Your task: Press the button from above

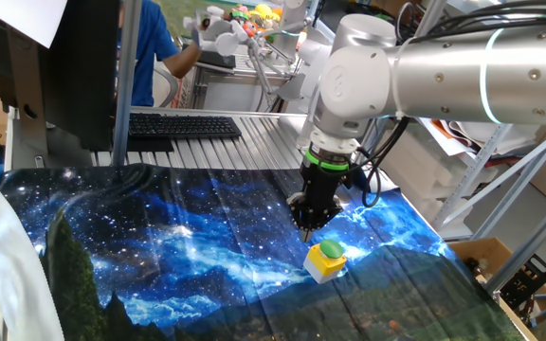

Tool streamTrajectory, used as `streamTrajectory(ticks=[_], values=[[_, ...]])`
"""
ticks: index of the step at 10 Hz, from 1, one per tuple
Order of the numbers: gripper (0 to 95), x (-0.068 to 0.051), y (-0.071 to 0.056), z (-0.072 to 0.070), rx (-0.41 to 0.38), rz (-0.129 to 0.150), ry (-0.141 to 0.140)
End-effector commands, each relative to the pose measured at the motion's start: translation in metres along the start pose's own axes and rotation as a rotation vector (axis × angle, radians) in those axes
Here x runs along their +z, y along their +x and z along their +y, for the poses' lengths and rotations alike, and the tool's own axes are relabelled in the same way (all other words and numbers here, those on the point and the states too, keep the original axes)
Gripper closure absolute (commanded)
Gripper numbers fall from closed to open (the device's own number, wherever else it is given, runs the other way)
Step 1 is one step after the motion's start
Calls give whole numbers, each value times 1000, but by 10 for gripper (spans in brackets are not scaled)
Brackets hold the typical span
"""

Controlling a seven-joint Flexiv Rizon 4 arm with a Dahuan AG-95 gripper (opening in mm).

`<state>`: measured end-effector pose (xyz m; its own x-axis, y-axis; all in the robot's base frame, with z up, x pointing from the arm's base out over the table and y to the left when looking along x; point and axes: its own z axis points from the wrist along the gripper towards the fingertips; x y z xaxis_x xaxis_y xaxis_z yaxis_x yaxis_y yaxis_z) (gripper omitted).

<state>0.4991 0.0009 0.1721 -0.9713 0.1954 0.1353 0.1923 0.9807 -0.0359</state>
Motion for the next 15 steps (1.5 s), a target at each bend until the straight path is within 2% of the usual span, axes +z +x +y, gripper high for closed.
streamTrajectory(ticks=[1,7,15], values=[[950,0,0,0,-13,-1,9],[950,0,0,0,-47,10,14],[950,0,0,0,-36,12,19]])
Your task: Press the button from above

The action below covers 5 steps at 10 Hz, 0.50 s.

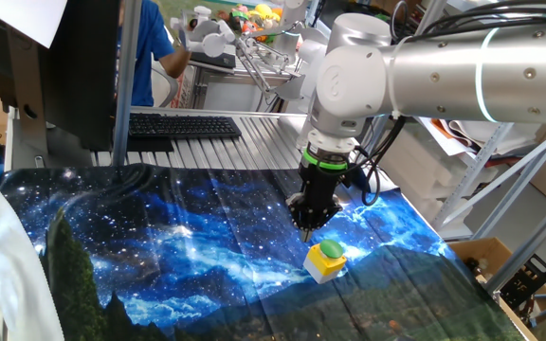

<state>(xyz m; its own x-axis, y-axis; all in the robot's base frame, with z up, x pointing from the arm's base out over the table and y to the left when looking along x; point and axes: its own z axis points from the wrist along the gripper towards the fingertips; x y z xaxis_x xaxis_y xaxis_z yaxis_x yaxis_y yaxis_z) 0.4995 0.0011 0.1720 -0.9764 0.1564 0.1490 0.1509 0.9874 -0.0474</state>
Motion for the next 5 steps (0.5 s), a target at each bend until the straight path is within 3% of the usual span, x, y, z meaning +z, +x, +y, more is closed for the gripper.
streamTrajectory(ticks=[1,5], values=[[950,0,0,0,6,0,2],[950,0,-1,0,12,-7,3]])
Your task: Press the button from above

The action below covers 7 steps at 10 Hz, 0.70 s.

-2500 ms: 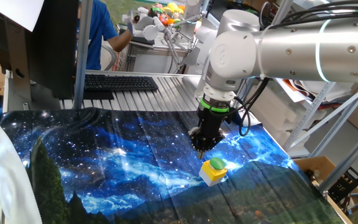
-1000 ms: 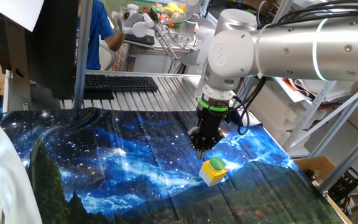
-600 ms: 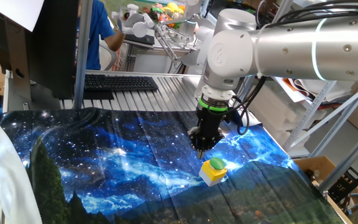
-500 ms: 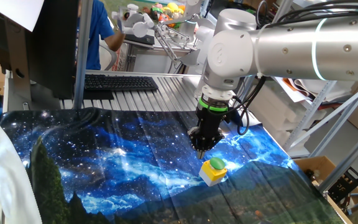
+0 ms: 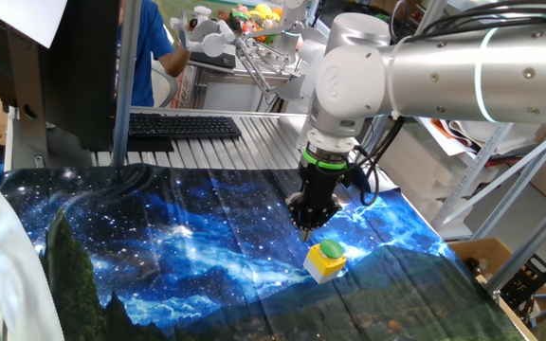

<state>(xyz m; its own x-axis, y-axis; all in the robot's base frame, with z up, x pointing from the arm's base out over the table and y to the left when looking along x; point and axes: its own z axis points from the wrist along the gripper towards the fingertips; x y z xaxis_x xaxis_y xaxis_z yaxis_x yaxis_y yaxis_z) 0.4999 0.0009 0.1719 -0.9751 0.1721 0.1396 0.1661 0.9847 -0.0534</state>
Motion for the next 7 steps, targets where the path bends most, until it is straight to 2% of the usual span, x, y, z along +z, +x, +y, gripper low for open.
streamTrajectory(ticks=[1,4,7], values=[[950,0,0,0,-7,-1,3],[950,0,-1,0,-35,-5,27],[950,-2,-2,-2,-46,-5,26]])
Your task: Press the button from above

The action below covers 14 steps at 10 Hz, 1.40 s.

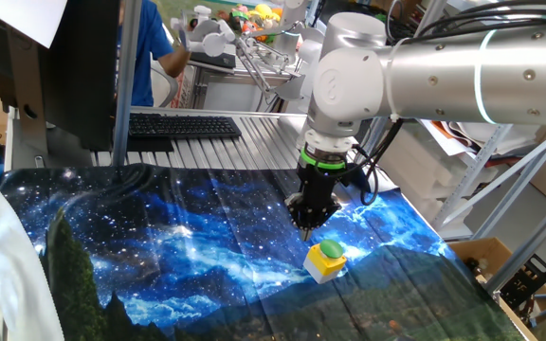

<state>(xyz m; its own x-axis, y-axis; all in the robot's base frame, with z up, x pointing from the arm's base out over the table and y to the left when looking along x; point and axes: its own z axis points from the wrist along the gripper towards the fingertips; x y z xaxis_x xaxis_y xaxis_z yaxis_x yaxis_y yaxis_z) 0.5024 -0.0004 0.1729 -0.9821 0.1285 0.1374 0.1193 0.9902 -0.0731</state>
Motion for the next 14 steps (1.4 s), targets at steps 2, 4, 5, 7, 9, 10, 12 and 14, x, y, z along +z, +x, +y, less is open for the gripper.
streamTrajectory(ticks=[2,4,5,7,9,10,12,14], values=[[950,-2,-1,-5,-11,-1,-6],[950,-6,-4,-14,-22,0,-17],[950,-6,-4,-17,-23,-1,-19],[950,0,-4,-26,-35,-11,-27],[950,5,-3,-33,-45,-19,-29],[950,6,-3,-35,-49,-20,-29],[950,8,-8,-49,-78,-19,-35],[950,9,-10,-58,-93,-19,-39]])
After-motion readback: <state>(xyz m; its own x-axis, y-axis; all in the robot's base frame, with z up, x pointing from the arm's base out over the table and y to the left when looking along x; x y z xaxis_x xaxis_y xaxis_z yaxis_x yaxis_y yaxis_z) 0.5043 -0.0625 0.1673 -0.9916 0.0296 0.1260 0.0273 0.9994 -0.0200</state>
